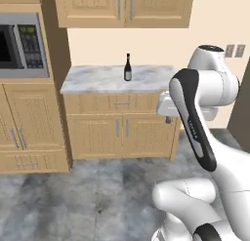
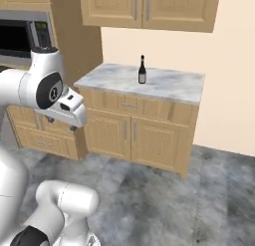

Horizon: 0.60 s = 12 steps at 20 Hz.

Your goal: Place the drinks on the dining counter in a tight cluster.

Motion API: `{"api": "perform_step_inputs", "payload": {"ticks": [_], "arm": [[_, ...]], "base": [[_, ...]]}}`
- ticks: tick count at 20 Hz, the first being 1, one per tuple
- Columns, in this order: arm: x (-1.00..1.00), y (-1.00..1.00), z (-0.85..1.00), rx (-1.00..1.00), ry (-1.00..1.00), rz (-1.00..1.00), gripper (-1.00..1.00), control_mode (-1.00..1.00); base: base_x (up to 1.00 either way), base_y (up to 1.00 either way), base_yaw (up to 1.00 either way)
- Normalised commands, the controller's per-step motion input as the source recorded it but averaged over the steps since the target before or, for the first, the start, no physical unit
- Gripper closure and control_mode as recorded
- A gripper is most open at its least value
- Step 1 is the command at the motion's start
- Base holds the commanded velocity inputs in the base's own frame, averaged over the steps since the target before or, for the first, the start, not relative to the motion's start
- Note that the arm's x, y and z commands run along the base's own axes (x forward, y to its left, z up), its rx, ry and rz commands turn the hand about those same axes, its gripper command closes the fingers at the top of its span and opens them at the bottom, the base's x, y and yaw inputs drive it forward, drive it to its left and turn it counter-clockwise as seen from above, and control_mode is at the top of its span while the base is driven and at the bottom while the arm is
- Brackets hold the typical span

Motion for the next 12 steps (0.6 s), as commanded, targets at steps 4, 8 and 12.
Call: {"api": "perform_step_inputs", "payload": {"ticks": [4,8,12], "arm": [[0.0,0.0,0.0,0.0,0.0,0.0,-1.0,1.0],[0.0,0.0,0.0,0.0,0.0,0.0,-1.0,1.0],[0.0,0.0,0.0,0.0,0.0,0.0,-1.0,1.0]], "base": [[1.0,0.33,-0.29],[1.0,0.41,-0.24],[1.0,0.3,-0.16]]}}
